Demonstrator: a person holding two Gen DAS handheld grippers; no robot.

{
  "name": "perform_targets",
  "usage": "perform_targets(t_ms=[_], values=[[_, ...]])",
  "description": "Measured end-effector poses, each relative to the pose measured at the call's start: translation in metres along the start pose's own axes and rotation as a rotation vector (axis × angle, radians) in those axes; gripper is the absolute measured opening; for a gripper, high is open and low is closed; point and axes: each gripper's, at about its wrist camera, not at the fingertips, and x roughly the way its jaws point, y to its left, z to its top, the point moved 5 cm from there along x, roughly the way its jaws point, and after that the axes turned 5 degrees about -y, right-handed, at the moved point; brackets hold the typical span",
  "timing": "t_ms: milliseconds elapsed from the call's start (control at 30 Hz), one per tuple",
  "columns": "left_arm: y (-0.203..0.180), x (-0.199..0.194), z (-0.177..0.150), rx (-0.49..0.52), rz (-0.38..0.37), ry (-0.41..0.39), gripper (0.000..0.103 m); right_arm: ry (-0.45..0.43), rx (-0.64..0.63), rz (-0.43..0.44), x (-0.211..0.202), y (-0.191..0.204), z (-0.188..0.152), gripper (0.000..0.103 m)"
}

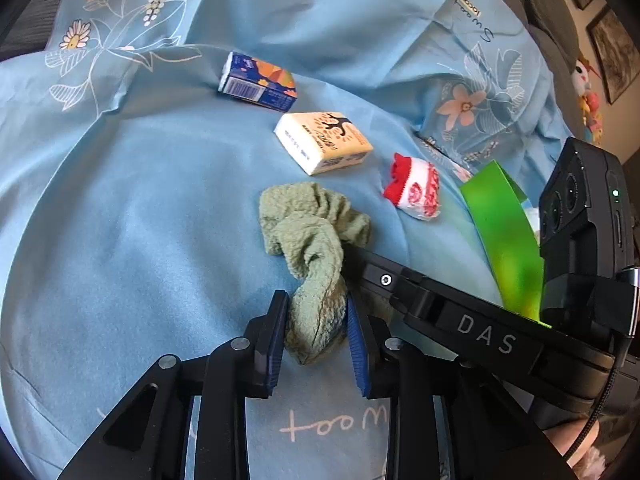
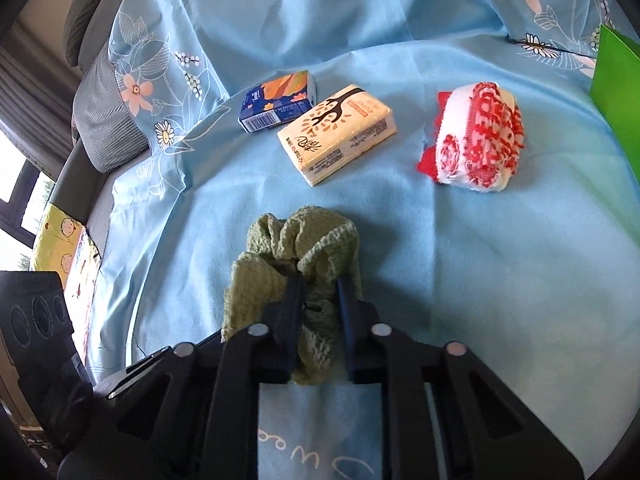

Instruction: Organize soft objects

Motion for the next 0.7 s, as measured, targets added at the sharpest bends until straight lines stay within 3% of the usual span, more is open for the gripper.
perform_targets(t_ms=[267,700], values=[[-0.009,-0.014,0.000,0.075,0.030,-0.052,0.024,-0.029,-0.009,0.053,-0.010,0.014,-0.004,0.009],[-0.032,-0.042,0.010,0.183,0.038,-0.161,0.024,-0.177,-0.070,0.032,-0.052,0.031,0.001,0.010]])
